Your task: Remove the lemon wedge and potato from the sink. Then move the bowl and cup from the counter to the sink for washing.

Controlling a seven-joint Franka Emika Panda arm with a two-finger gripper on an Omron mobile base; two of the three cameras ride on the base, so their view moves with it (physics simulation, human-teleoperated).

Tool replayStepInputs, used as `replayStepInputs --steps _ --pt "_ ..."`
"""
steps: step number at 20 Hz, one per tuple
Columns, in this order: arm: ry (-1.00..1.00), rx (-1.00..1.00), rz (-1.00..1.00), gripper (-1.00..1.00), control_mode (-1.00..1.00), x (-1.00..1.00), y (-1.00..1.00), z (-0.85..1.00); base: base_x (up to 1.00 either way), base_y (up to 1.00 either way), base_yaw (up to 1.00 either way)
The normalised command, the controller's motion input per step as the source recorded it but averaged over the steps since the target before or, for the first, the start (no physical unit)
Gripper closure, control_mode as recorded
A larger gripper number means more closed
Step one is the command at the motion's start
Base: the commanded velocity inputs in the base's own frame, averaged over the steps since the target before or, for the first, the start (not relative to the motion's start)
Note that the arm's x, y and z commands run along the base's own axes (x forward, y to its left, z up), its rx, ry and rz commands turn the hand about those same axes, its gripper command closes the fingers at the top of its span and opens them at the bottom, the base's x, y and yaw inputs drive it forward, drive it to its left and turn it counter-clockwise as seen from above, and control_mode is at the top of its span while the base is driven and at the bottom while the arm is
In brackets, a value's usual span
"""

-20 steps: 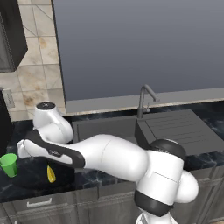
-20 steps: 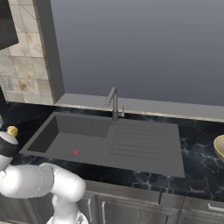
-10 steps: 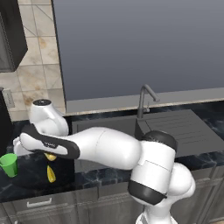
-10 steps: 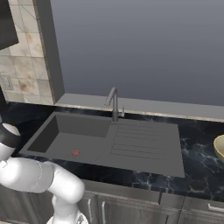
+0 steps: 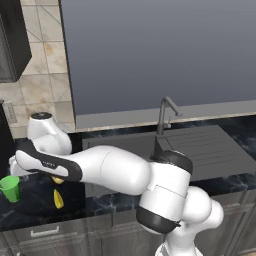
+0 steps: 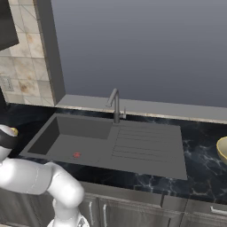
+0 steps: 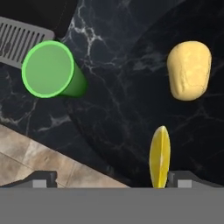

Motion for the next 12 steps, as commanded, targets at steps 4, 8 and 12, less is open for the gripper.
replayStepInputs --steps 4,8,12 --pt "0.0 0.0 -0.03 -1.0 -1.0 0.11 0.14 0.0 0.0 0.0 0.0" --pt "0.0 0.0 -0.02 -1.0 -1.0 0.13 0.08 0.0 0.0 0.0 0.0" --pt "0.0 0.0 0.0 -1.0 -1.0 0.14 0.06 -0.02 0.0 0.0 0.0"
